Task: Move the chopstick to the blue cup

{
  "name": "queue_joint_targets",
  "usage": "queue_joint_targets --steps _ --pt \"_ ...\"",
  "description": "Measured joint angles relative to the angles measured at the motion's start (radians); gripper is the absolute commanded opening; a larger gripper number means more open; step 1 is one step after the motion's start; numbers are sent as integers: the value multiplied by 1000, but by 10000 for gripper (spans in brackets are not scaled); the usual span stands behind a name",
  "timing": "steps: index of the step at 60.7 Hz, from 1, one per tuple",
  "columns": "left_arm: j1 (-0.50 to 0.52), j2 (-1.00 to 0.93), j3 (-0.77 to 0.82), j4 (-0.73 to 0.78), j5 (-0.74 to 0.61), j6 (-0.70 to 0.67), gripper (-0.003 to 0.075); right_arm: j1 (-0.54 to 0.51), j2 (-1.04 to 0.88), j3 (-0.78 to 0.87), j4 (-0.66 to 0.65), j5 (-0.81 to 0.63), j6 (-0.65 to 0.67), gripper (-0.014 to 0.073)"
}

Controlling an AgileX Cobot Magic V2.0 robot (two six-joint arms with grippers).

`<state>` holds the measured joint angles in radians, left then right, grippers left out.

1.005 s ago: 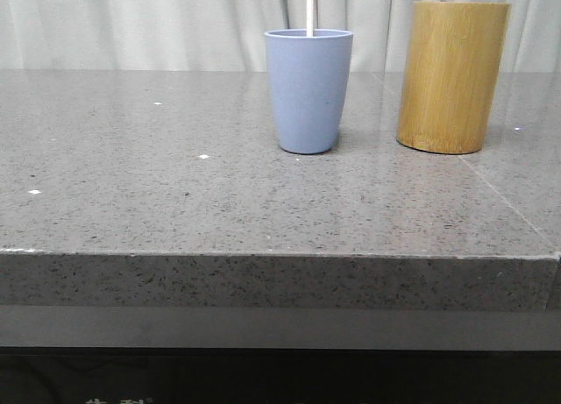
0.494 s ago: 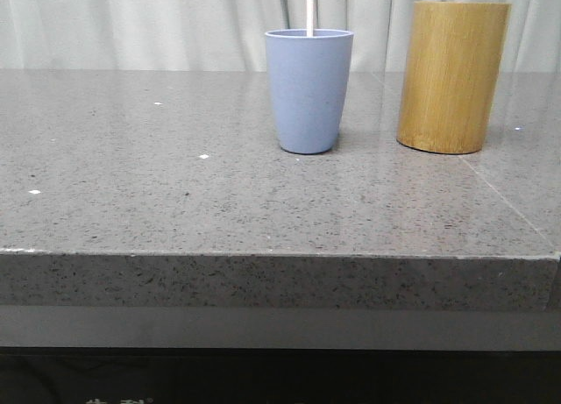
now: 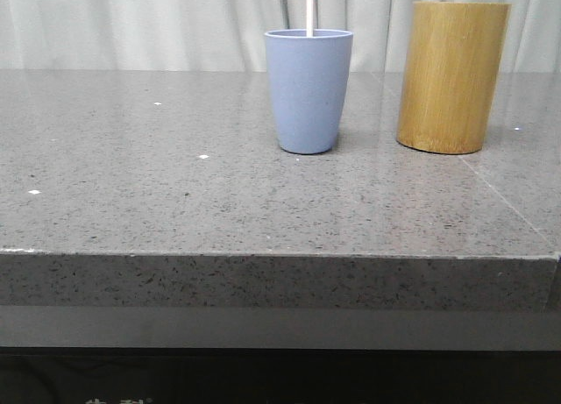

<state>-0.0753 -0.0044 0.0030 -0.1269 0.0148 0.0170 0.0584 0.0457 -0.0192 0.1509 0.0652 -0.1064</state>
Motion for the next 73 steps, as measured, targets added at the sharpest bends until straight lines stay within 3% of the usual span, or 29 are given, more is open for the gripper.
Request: queue_joint_targets --steps 41,55,73 --pt "0 0 0 0 0 0 -19 -19 -56 46 9 -23 2 -118" --pt "0 0 0 0 0 0 -19 -19 -56 46 -64 -23 133 -118" --pt "0 0 0 0 0 0 -19 -19 -56 46 -71 -36 150 -118"
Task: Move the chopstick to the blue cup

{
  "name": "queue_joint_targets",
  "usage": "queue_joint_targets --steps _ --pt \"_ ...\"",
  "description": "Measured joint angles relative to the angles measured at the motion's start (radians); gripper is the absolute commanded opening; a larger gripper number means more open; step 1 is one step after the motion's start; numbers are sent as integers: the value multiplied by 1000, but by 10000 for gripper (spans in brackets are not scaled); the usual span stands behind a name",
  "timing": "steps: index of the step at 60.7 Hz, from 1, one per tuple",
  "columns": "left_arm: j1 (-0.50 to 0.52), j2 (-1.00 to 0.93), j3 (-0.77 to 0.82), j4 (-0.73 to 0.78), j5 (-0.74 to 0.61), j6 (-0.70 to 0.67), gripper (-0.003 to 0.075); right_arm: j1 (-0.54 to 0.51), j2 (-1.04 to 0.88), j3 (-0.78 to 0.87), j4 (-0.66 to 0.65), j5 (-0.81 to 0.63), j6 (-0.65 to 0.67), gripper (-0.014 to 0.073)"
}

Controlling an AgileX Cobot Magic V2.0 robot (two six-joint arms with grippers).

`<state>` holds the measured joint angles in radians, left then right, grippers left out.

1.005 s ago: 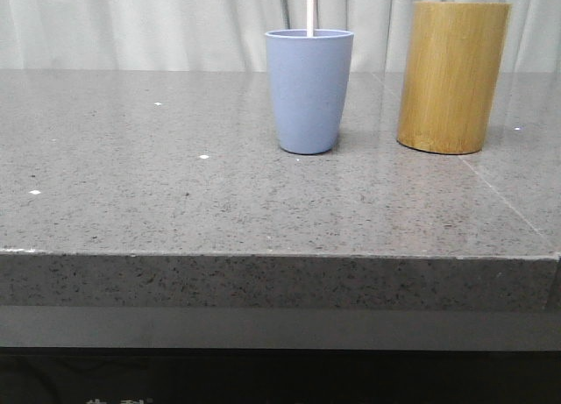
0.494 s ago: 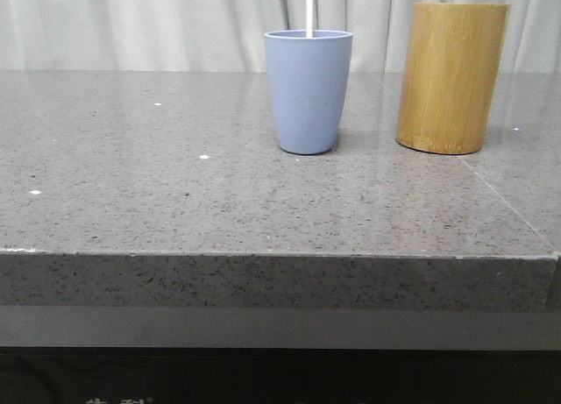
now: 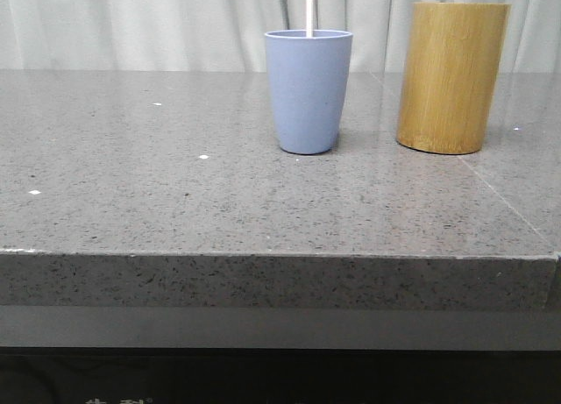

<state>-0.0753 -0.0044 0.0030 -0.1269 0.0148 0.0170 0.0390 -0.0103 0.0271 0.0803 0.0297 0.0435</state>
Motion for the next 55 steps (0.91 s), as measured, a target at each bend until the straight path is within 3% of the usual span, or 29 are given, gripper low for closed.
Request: queue_joint_targets --steps 55 --pt "0 0 0 0 0 0 -19 -33 0 0 0 -2 3 -118"
